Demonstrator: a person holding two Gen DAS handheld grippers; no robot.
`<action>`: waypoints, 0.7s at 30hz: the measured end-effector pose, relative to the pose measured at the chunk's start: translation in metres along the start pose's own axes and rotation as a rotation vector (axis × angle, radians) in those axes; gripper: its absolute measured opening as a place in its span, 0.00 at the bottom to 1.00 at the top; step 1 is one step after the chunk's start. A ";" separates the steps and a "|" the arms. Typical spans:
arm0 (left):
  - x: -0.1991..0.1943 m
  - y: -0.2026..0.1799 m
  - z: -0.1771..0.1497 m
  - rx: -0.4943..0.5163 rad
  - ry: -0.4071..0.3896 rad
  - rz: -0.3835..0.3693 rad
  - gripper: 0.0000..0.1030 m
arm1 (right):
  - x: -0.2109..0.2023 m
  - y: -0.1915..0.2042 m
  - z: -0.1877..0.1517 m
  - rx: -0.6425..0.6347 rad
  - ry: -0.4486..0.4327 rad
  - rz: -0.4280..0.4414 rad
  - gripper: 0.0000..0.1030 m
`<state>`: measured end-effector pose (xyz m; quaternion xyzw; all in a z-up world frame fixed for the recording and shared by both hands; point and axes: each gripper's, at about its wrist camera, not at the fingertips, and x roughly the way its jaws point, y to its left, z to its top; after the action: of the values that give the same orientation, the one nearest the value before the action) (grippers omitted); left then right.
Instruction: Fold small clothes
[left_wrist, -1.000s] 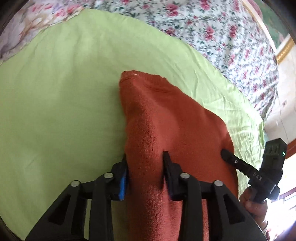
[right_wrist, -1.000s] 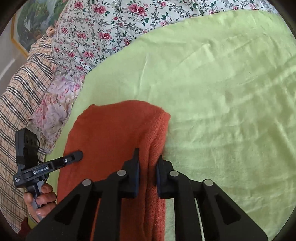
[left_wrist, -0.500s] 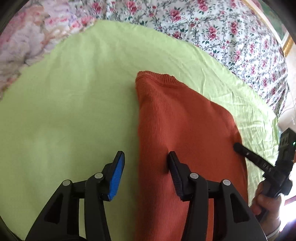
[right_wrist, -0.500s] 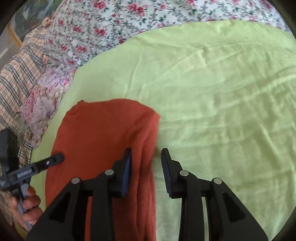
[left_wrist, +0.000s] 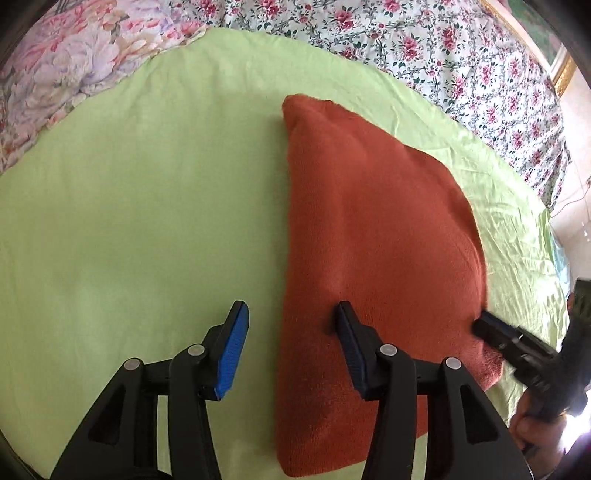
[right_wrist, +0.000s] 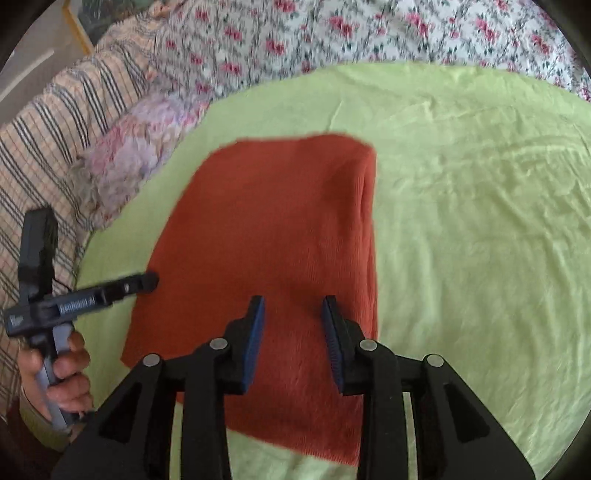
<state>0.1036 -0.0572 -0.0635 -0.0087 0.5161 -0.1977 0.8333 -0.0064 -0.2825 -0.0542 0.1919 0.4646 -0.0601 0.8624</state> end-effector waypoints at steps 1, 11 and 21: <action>0.001 0.000 -0.001 0.005 -0.003 0.013 0.57 | 0.004 -0.004 -0.004 0.003 0.004 -0.010 0.31; -0.018 0.001 -0.026 0.023 -0.016 0.050 0.61 | -0.011 -0.006 -0.008 0.006 -0.006 -0.045 0.31; -0.046 -0.008 -0.060 0.046 -0.009 0.096 0.59 | -0.041 0.000 -0.027 0.049 -0.023 -0.060 0.33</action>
<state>0.0316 -0.0371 -0.0500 0.0345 0.5075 -0.1695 0.8441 -0.0506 -0.2749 -0.0344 0.1983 0.4585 -0.0994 0.8606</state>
